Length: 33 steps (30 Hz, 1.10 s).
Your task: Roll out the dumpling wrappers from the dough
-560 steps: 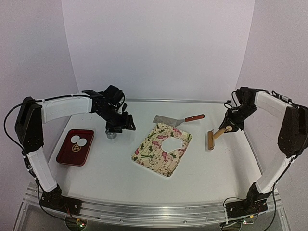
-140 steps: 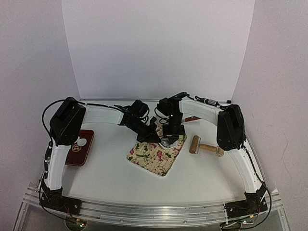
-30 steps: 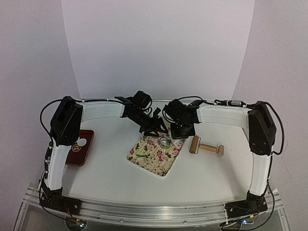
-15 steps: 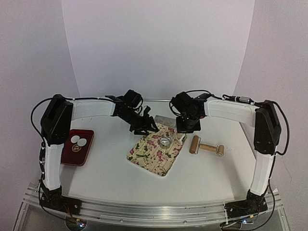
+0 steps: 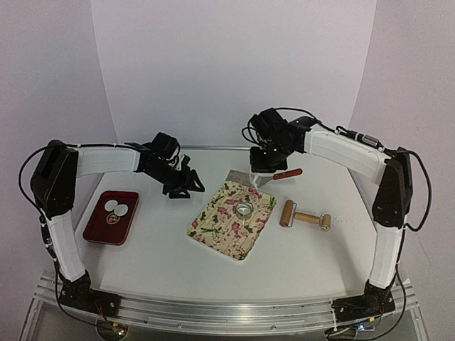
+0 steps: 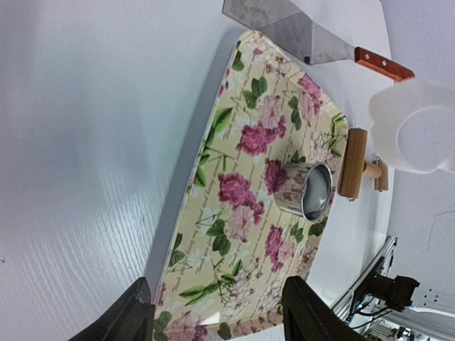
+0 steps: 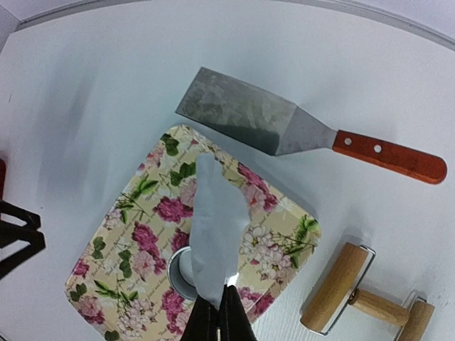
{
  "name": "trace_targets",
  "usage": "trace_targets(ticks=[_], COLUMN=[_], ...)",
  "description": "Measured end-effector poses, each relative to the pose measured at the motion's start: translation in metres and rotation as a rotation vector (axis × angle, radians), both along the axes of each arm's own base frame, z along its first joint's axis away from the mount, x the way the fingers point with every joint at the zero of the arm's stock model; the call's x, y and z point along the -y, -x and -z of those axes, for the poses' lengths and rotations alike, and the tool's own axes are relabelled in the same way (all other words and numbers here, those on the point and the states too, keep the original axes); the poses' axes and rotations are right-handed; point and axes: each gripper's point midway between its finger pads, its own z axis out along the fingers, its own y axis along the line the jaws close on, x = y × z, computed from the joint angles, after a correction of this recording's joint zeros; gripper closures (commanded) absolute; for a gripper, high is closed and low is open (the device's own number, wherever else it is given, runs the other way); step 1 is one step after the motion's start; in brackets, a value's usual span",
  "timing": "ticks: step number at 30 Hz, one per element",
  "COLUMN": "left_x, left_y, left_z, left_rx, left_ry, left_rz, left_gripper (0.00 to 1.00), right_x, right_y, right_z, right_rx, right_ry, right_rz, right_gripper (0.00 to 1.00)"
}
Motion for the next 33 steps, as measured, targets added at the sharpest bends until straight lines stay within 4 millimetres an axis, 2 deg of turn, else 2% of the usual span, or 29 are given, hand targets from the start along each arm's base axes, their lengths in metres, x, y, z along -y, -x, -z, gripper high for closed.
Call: trace_targets(ticks=[5, 9, 12, 18, 19, 27, 30, 33], left_x=[-0.004, -0.007, -0.008, -0.009, -0.009, -0.009, -0.009, -0.009], left_y=[0.009, 0.007, 0.006, 0.005, 0.005, 0.005, 0.005, 0.005], left_z=[0.012, 0.012, 0.009, 0.009, 0.009, 0.009, 0.009, 0.009], left_rx=[-0.021, -0.012, -0.004, 0.000, 0.000, 0.000, 0.000, 0.000], left_ry=[-0.030, -0.039, -0.039, -0.044, -0.044, -0.044, -0.044, -0.045], left_rz=[-0.002, -0.013, -0.018, -0.023, -0.023, -0.023, -0.023, -0.024], left_gripper=[0.38, 0.38, 0.38, 0.38, 0.38, 0.38, 0.37, 0.38], right_x=[-0.028, -0.047, -0.054, -0.064, -0.066, -0.063, -0.055, -0.046], right_y=[-0.020, -0.028, -0.029, -0.027, -0.028, -0.031, -0.034, -0.033], right_z=[0.003, 0.023, 0.044, 0.080, 0.084, 0.085, 0.086, 0.083], right_rx=[0.007, -0.028, -0.068, -0.144, -0.150, -0.141, -0.129, -0.122], right_ry=[-0.033, -0.050, -0.046, -0.034, -0.033, -0.004, 0.036, 0.064], right_rz=[-0.051, -0.092, -0.107, -0.138, -0.144, -0.143, -0.118, -0.103], right_gripper=[1.00, 0.98, 0.93, 0.66, 0.59, 0.27, 0.22, 0.23])
